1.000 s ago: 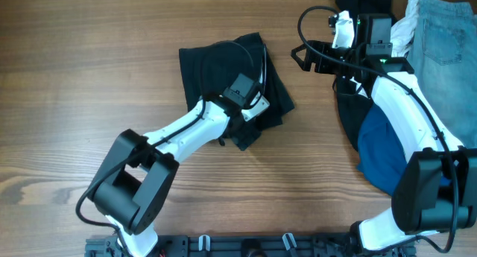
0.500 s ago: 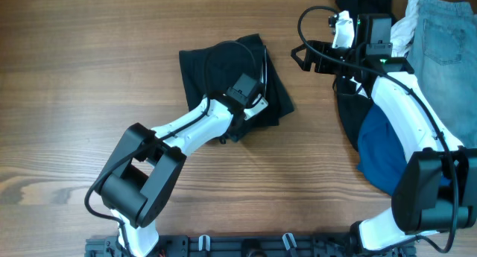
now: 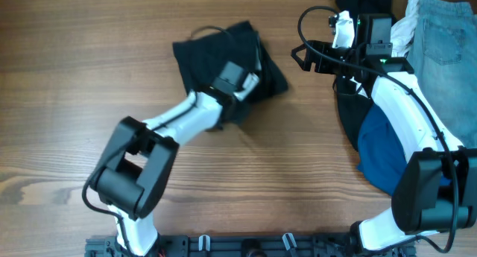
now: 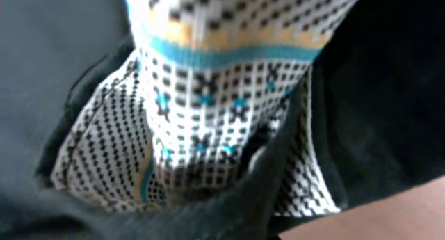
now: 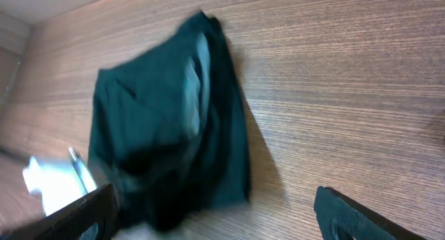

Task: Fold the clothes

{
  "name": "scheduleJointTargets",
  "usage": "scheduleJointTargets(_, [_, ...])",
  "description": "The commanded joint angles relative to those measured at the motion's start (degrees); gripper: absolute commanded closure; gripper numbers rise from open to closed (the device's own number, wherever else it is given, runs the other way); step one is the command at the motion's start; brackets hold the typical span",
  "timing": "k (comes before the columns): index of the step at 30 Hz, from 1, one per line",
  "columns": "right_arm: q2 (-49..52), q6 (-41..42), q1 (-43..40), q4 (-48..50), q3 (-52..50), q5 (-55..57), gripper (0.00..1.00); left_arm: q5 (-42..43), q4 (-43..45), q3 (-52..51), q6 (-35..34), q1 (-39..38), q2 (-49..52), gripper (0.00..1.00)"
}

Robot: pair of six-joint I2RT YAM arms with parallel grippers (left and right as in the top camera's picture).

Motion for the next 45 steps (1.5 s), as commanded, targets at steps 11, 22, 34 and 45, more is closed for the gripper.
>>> scheduleJointTargets(11, [0.4, -0.4, -0.1, 0.1, 0.0, 1.4, 0.08, -1.4, 23.9, -0.5, -25.2, 30.0, 3.2, 0.96])
scheduleJointTargets(22, [0.4, 1.0, -0.1, -0.7, 0.0, 1.9, 0.08, -2.6, 43.8, -0.5, -32.5, 39.8, 14.4, 0.96])
scheduleJointTargets(34, [0.4, 2.4, -0.1, -1.6, 0.0, 1.8, 0.08, -3.7, 49.5, -0.2, -35.5, 38.5, 14.8, 0.9])
scheduleJointTargets(45, [0.4, 2.4, -0.1, -2.9, 0.0, 1.9, 0.05, -6.8, 49.0, 5.4, -35.5, 36.2, 14.6, 0.78])
